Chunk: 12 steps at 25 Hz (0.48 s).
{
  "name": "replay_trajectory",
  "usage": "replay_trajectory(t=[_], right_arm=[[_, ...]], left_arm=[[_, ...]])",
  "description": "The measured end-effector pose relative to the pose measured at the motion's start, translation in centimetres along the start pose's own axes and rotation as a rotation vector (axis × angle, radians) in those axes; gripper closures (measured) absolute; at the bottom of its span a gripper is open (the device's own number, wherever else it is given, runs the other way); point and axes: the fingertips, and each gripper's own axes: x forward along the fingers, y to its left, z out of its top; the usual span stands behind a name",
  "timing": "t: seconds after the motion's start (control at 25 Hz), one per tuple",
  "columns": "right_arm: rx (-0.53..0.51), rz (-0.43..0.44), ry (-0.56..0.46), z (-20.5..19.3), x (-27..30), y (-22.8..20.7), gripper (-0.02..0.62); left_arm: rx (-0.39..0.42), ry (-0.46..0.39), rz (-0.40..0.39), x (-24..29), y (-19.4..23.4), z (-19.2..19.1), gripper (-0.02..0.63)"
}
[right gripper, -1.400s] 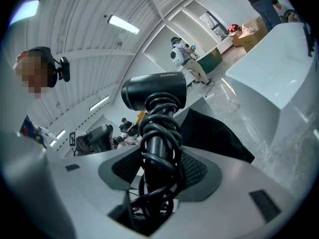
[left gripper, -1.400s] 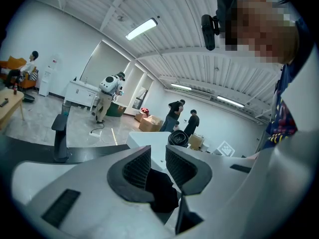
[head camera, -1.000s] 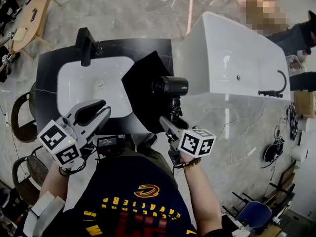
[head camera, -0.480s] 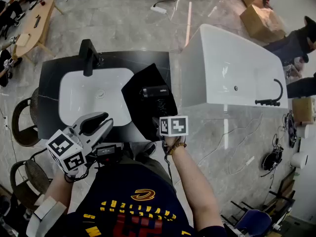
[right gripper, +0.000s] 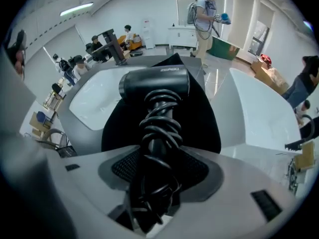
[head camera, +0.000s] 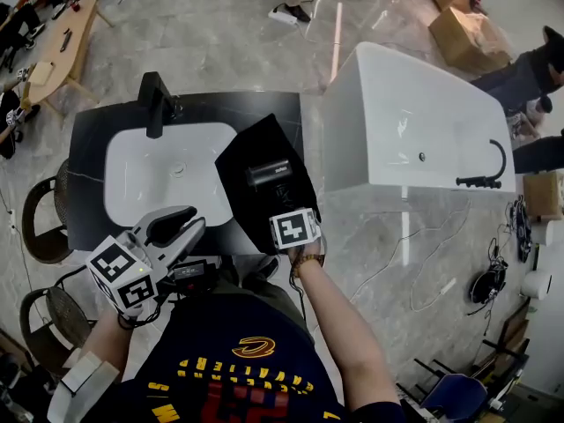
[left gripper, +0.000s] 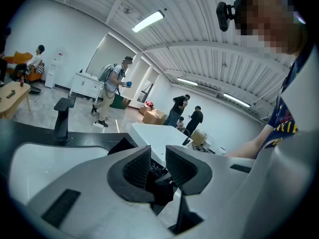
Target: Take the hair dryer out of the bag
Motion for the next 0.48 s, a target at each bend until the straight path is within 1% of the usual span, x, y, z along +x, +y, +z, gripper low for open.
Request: replay_trajectory(t=[0.16, 0.2, 0.24, 0.36, 0.4, 0.48], right_arm=[[-0.053, -0.026, -0.006, -0.5, 0.1, -0.4, 0.365], [-0.068, -0.028, -0.025, -0.3, -0.1, -0.3, 0.362], [-0.084, -0.026, -0.046, -0.1, -0.5, -0.2, 0.337], [-0.115, -0.017, -0.117, 0.5, -2.0, -0.1, 0.333], [-0.114, -0.022, -0.143, 0.6, -2.9, -0.3, 0.333], [-0.087, -0.059, -0.216, 0.8, -5.7, -1.2, 0.334]], left_arm=[[0.007, 0.004, -0.014, 0.6, -0.4, 0.1, 0.515], [0.009, 0.006, -0.016, 0.7, -0.5, 0.2, 0.515], [0.010, 0.009, -0.017, 0.7, -0.5, 0.3, 0.515], [0.013, 0.013, -0.024, 0.8, -0.6, 0.3, 0.515], [0.015, 0.014, -0.027, 0.8, -0.6, 0.2, 0.515], [0.018, 0.015, -0.031, 0.9, -0.7, 0.2, 0.515]])
